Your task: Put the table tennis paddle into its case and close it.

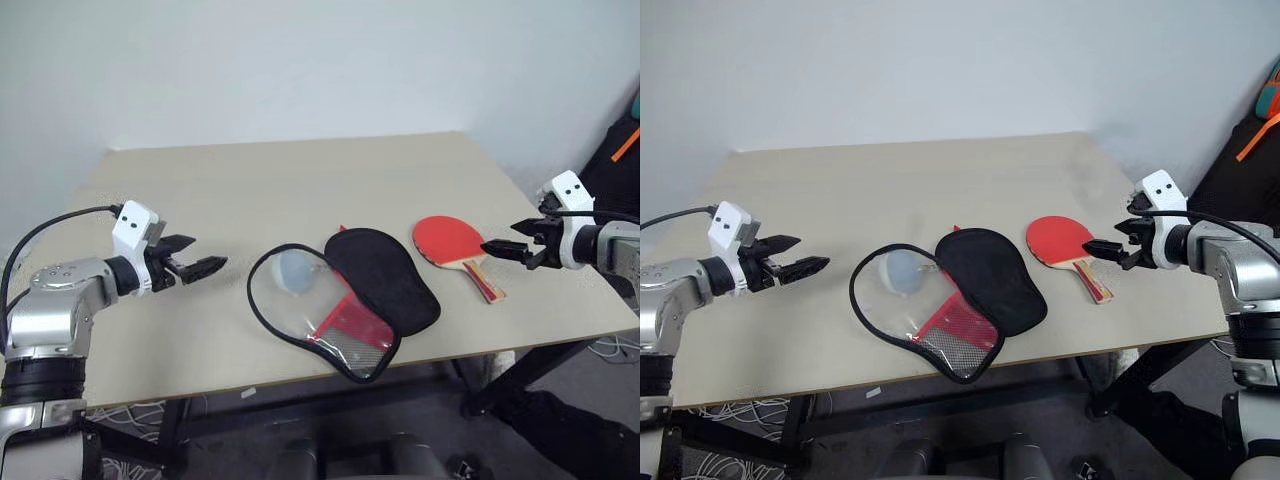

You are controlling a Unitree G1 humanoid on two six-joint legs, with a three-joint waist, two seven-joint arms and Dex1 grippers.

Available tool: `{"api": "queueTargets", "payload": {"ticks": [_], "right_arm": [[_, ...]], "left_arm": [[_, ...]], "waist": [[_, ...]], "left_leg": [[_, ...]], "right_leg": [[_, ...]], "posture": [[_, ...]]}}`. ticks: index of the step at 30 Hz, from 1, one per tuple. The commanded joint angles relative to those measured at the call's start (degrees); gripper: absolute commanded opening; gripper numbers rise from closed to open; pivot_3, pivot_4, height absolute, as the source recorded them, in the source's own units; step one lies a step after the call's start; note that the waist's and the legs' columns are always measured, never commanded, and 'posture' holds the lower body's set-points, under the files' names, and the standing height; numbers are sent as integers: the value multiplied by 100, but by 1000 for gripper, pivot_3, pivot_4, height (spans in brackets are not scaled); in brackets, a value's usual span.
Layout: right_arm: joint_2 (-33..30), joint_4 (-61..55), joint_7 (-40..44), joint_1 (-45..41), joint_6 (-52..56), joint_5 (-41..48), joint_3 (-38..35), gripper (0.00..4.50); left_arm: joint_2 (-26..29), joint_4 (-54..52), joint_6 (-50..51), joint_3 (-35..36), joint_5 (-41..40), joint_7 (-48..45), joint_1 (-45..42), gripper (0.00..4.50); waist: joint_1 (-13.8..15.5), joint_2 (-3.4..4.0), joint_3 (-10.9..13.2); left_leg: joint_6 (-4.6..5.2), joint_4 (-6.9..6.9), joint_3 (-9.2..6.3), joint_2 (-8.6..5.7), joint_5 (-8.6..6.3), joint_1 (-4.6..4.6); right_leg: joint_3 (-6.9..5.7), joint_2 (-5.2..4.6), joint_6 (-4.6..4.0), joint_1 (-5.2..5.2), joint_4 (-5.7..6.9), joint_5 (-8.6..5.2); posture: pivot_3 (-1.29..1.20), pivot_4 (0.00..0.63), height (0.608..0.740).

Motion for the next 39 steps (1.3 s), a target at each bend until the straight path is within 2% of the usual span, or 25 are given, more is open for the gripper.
{"api": "queueTargets", "payload": {"ticks": [1,14,27,39], "right_arm": [[-69,-226,27,-8,60,-48,13,4500],[-171,-350,-66,139,274,-73,-95,4500],[4,274,-155,-74,91,-316,109,4500],[1229,2756,-700,-897,-1093,-1140,606,4500]], "left_arm": [[-37,-326,52,197,-144,96,103,4450],[-139,-443,86,113,-162,129,87,4450],[-193,-737,190,179,-338,230,157,4450],[-303,-1021,303,110,-365,301,287,4450]], "waist": [[5,-1,0],[23,-1,0],[20,-2,0],[2,-4,-1]], "left_leg": [[0,2,0,0,0,0],[0,10,-1,-1,0,-1],[0,15,0,-2,0,-1],[0,20,0,-4,0,0]], "right_leg": [[0,0,0,1,0,0],[-2,0,0,3,1,0],[-2,0,0,7,2,0],[0,2,-2,11,6,4]], "posture": [[0,0,740],[0,0,740],[0,0,740],[0,0,740]]}}
